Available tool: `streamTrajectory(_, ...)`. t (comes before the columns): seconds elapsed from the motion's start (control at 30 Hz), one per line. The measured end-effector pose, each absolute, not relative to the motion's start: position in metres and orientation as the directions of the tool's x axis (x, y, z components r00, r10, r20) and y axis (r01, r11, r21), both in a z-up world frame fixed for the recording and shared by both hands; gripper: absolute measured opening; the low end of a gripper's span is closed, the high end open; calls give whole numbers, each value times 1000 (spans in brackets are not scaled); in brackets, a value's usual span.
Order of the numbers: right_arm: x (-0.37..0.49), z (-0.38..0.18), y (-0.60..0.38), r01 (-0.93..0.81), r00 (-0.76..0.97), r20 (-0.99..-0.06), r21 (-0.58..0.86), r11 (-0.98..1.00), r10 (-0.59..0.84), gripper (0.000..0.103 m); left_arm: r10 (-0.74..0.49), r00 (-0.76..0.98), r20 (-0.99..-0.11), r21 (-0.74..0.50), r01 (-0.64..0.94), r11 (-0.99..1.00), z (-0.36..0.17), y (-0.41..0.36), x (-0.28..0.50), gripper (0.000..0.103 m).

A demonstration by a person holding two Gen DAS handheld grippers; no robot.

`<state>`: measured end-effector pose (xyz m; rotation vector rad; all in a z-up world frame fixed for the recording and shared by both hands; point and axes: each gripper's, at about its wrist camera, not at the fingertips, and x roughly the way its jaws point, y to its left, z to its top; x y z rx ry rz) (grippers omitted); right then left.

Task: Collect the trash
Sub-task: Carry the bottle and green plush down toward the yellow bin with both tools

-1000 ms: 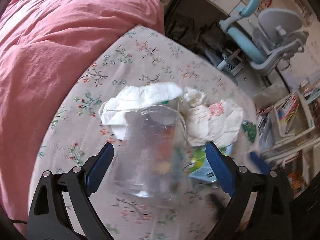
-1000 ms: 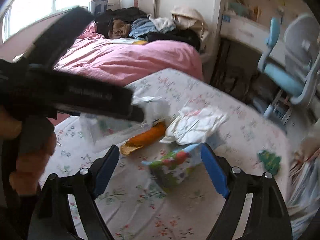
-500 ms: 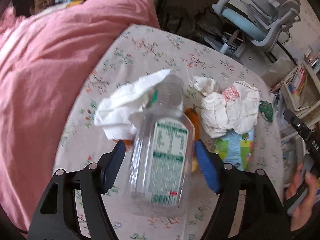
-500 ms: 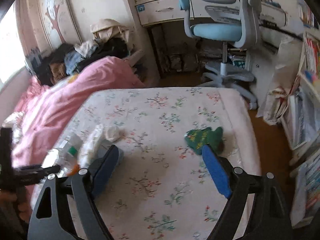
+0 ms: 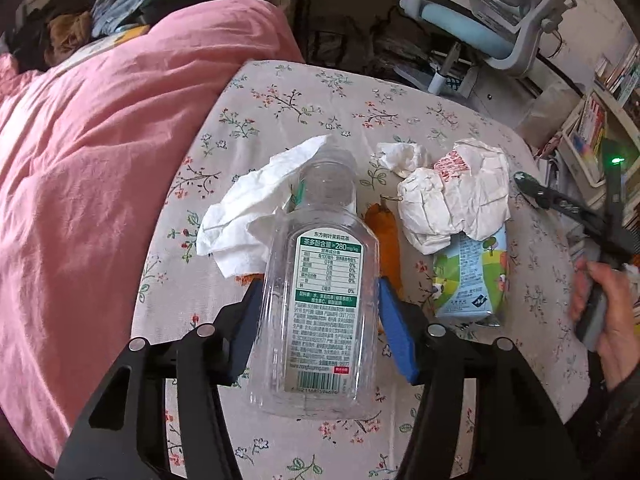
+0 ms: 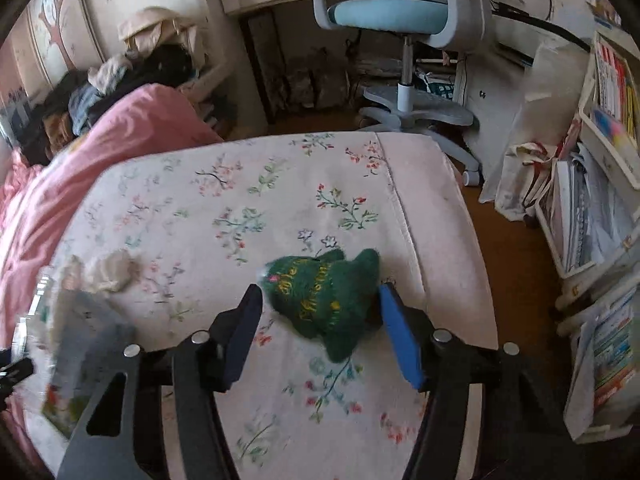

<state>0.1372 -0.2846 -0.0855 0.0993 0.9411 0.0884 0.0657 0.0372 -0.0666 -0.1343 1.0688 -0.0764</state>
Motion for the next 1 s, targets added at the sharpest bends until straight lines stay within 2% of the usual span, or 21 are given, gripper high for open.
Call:
streamTrajectory(0.2, 130, -80, -290, -42, 587, -794, 163, 986, 156, 46, -186, 494, -849, -223, -16, 975, -59, 52, 56, 53)
streamTrajectory(0.63, 49, -27, -282, -132, 649, -701, 278, 952, 295, 45, -290, 550, -783, -356, -13, 934, -43, 73, -2, 53)
streamTrajectory(1.0, -40, -27, -262, -218, 633, -676, 312, 925, 377, 46, -299, 579, -759, -351, 24, 936, -39, 51, -51, 53)
